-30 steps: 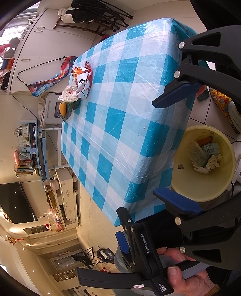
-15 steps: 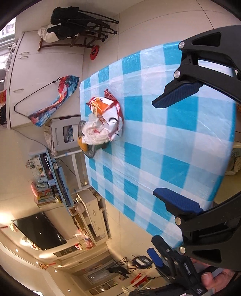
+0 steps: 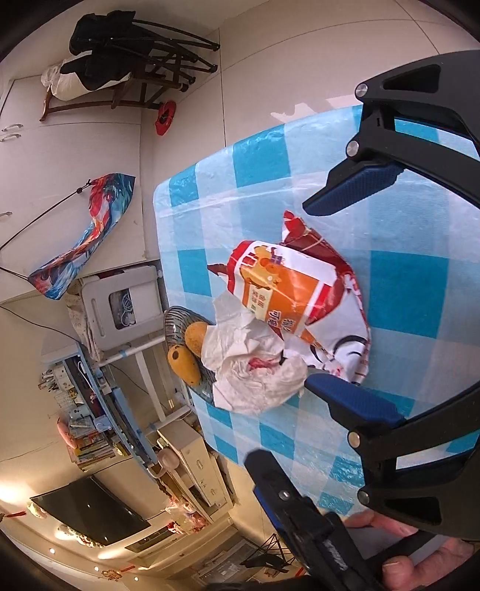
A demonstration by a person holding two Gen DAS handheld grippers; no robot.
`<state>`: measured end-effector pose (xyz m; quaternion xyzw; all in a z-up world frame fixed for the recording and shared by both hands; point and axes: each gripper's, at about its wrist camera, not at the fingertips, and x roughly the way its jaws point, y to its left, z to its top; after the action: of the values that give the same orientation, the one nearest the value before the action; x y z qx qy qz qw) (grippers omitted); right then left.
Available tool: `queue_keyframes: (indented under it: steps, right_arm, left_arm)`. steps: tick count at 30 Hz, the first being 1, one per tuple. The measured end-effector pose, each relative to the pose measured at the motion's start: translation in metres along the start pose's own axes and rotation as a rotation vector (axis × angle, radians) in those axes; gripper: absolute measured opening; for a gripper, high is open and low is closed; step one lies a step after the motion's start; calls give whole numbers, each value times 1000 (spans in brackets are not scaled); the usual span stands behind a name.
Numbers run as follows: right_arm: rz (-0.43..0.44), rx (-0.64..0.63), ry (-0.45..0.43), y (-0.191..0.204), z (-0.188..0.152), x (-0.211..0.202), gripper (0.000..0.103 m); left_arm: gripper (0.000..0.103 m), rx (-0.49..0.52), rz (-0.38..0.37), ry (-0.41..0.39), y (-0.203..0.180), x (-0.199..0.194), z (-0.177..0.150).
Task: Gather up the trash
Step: 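Move both grippers to the tissues and snack bag on the table, then grasp the white tissue with the left gripper while the right approaches the snack bag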
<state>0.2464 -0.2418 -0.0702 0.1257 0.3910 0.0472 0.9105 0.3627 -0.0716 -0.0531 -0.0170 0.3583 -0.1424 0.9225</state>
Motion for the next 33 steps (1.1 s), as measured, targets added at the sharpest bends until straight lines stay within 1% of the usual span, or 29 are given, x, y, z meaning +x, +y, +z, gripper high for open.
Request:
queue_keyframes:
  steps: [2, 4, 5, 6, 7, 8, 9, 10, 11, 13, 15, 16, 18, 19, 22, 24, 27, 29, 32, 33]
  right_arm:
    - [-5, 3, 14, -6, 3, 8, 79]
    - [2, 21, 39, -13, 4, 15, 70]
    - [9, 28, 51, -15, 4, 19, 68]
    - [15, 29, 63, -16, 4, 22, 65]
    - [25, 28, 71, -16, 4, 24, 63]
    - [43, 25, 79, -12, 2, 24, 61]
    - [67, 18, 91, -8, 1, 25, 58]
    - [85, 7, 101, -3, -1, 26, 58]
    - [106, -6, 114, 3, -3, 26, 58]
    - [159, -38, 142, 16, -10, 25, 58]
    - [191, -81, 170, 31, -19, 21, 58]
    - [208, -102, 185, 38, -25, 17, 57]
    - [214, -139, 204, 50, -36, 6, 57]
    - [217, -156, 216, 55, -43, -1, 56]
    - [201, -181, 222, 58, -53, -17, 56]
    - [196, -160, 212, 54, -58, -28, 58]
    - [184, -91, 169, 40, -61, -40, 66]
    - [167, -54, 149, 34, -65, -48, 68]
    - [169, -6, 138, 30, -72, -54, 70]
    - [171, 4, 142, 31, -75, -54, 71]
  left_arm:
    - [96, 9, -4, 30, -7, 32, 10]
    - [94, 17, -18, 68, -13, 58, 14]
    - [88, 16, -42, 88, -14, 68, 14]
    - [64, 13, -82, 125, -16, 79, 13]
    - [50, 16, -102, 152, -17, 84, 10]
    - [46, 24, -113, 145, -18, 84, 8]
    - [38, 38, -114, 134, -19, 81, 5]
    - [29, 52, -128, 138, -19, 77, 1]
    - [29, 58, -128, 139, -17, 72, -3]
    - [21, 82, -112, 140, -10, 55, -13]
    - [20, 85, -83, 139, 6, 32, -27]
    - [20, 76, -63, 138, 17, 19, -35]
    - [19, 40, -22, 131, 45, -10, -52]
    - [19, 18, -15, 125, 58, -22, -59]
    - [19, -57, -33, 77, 92, -64, -78]
    - [20, -96, -54, 38, 106, -86, -88]
    - [22, -148, -77, -7, 118, -114, -109]
    - [22, -172, -80, -14, 122, -126, -123]
    - [27, -174, -87, 14, 122, -134, -143]
    - [30, -167, -86, 19, 120, -138, -150]
